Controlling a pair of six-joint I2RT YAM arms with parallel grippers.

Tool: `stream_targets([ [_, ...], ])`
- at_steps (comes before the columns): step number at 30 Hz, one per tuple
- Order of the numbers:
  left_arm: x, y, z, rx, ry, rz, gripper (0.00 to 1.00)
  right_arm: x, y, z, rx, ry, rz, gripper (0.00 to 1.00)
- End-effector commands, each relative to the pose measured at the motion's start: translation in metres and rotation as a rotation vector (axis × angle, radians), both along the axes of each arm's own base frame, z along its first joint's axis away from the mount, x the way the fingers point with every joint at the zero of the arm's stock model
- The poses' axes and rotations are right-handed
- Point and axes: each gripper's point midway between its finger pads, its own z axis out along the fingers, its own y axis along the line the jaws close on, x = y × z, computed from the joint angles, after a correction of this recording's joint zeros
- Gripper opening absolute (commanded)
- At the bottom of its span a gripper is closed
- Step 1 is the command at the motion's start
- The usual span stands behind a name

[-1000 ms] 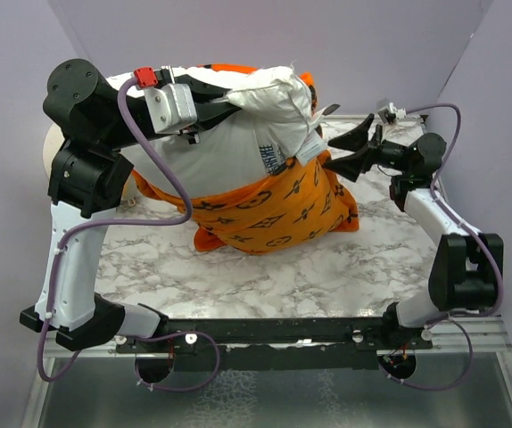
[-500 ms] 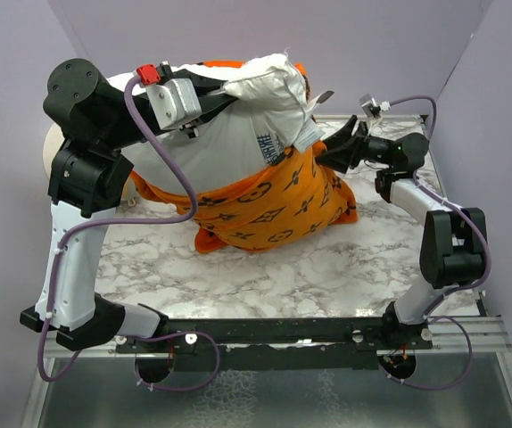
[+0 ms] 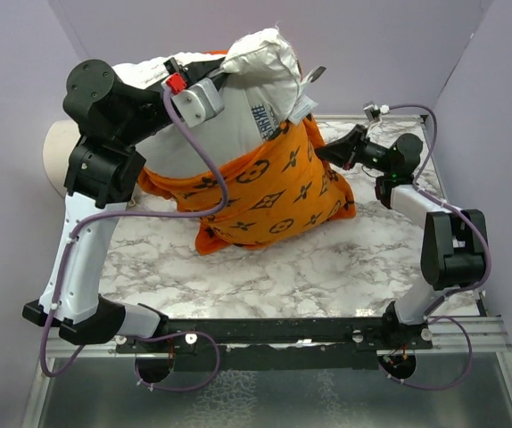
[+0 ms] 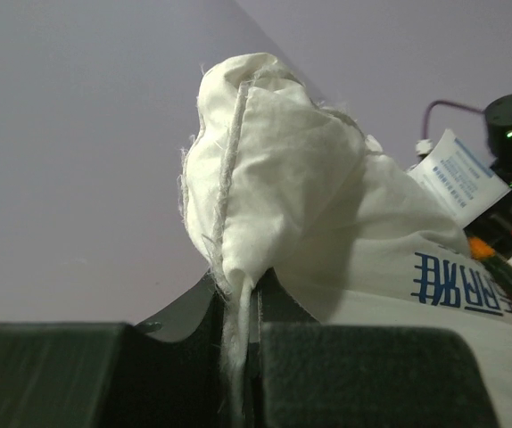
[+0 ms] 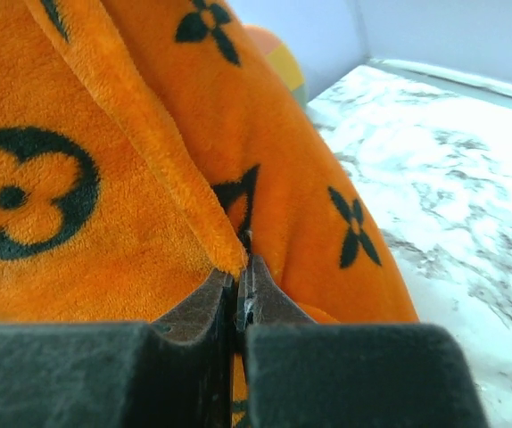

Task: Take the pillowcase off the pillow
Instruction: Remove the pillow from the pillowcase.

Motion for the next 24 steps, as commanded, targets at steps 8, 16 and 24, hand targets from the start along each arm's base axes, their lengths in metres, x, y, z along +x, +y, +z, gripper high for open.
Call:
stream_targets([
  [8, -0.039, 0.082, 0.157, -0.28, -0.717, 0.404, 0.0, 0.05, -0.071, -0.093, -0.18, 0.271, -0.615, 0.01],
  [16, -0.069, 0.114, 0.207, -0.436, -1.011, 0.564, 0.0, 0.03, -0.107, -0.175, -0.29, 0.505, -0.835, 0.01],
  [24, -0.092, 0.13, 0.238, -0.52, -1.237, 0.692, 0.0, 0.003, -0.131, -0.225, -0.373, 0.621, -0.958, 0.01],
])
